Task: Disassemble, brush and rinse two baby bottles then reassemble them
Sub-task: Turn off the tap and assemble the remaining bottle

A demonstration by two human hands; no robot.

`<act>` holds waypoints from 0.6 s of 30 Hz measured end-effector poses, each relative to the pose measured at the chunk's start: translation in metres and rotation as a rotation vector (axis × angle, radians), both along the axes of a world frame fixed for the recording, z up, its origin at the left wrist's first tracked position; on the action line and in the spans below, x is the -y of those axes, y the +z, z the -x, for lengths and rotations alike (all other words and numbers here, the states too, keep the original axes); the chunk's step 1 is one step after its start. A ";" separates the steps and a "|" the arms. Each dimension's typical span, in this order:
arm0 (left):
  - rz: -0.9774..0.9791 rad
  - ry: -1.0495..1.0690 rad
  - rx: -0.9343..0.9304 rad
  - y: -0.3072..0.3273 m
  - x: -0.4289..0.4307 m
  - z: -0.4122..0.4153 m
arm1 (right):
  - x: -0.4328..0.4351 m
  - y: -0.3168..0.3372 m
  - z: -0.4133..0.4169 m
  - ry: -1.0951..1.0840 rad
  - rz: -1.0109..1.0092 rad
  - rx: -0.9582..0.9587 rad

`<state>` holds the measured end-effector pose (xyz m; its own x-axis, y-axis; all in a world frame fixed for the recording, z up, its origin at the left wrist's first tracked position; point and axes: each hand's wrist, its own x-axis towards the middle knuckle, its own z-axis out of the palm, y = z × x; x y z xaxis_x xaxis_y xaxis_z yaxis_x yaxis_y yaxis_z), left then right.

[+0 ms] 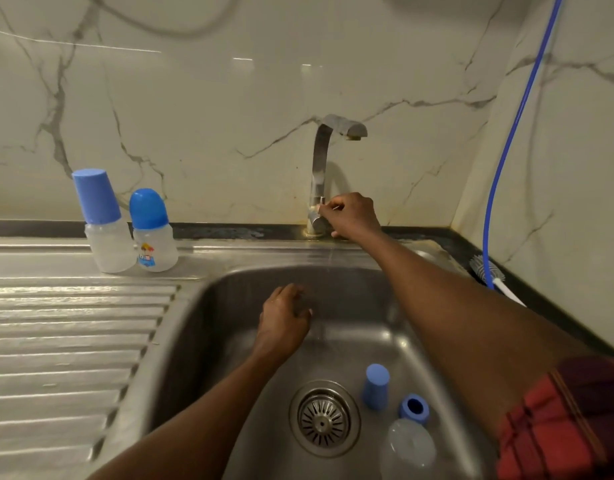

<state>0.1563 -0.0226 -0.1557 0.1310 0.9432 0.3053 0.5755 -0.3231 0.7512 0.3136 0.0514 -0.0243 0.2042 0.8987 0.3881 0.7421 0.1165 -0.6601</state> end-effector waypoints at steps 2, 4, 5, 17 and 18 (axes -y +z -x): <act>-0.008 -0.016 -0.012 0.001 0.001 -0.002 | 0.001 0.000 -0.003 0.009 0.006 0.014; 0.000 -0.022 -0.010 0.002 0.002 -0.002 | 0.002 0.000 -0.003 0.005 0.012 0.048; 0.002 -0.023 0.001 0.002 0.002 -0.001 | 0.002 0.001 -0.003 0.001 0.013 0.068; 0.088 -0.202 -0.206 -0.002 0.005 -0.003 | 0.075 -0.036 -0.033 -0.036 0.307 0.083; -0.043 -0.171 -0.190 0.008 0.007 -0.004 | 0.085 -0.036 -0.036 -0.029 0.277 0.056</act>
